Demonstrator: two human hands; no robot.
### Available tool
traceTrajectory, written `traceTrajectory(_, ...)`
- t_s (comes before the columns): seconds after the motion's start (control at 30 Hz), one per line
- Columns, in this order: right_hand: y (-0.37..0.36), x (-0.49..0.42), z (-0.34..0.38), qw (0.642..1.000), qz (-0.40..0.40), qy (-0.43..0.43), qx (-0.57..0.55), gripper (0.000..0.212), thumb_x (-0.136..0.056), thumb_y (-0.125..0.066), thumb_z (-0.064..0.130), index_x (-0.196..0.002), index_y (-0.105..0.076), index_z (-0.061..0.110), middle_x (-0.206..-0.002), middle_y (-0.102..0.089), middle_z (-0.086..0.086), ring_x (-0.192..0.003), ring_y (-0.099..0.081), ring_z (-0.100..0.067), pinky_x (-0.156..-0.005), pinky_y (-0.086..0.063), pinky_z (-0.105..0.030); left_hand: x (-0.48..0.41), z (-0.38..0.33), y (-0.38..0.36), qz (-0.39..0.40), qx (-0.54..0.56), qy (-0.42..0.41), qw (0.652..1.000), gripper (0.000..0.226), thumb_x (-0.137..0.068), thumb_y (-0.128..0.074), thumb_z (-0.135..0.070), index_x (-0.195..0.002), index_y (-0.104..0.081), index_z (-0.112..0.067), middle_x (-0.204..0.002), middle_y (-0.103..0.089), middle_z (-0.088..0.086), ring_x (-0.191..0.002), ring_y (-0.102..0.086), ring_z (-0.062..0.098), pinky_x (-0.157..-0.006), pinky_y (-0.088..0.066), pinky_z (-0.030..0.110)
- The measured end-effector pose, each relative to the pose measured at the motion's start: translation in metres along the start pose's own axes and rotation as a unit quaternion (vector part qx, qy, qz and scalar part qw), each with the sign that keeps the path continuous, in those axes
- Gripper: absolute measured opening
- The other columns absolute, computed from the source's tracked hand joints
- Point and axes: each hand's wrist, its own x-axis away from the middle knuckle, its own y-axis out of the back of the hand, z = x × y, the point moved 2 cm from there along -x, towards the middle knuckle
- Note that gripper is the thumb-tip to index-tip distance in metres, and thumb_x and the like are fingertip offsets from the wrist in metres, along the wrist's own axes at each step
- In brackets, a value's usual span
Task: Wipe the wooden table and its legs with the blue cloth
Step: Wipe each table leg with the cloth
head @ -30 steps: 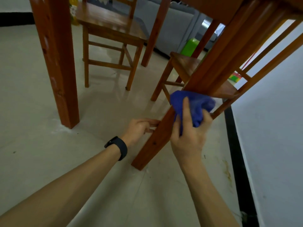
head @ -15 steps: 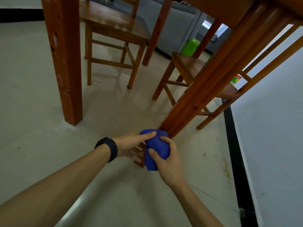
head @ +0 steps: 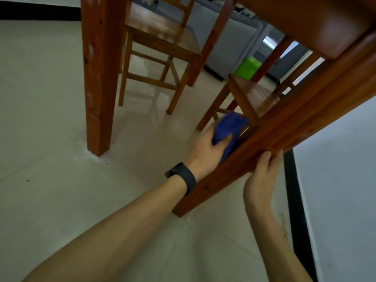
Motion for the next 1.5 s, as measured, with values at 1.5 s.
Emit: traceTrajectory(1.5, -0.049, 0.200, -0.184, 0.900, 0.184, -0.383, -0.094, 0.061, -0.089, -0.063, 0.052, -0.144, -0.039, 0.045, -0.133, -0.060, 0.009, -0.111, -0.064, -0.008, -0.097, -0.054, -0.034, 0.104, 0.171, 0.062, 0.366, -0.256, 0.470, 0.761, 0.068, -0.085, -0.048, 0.002, -0.140, -0.049, -0.037, -0.143, -0.052, -0.004, -0.129, -0.046, 0.019, -0.103, -0.047, 0.046)
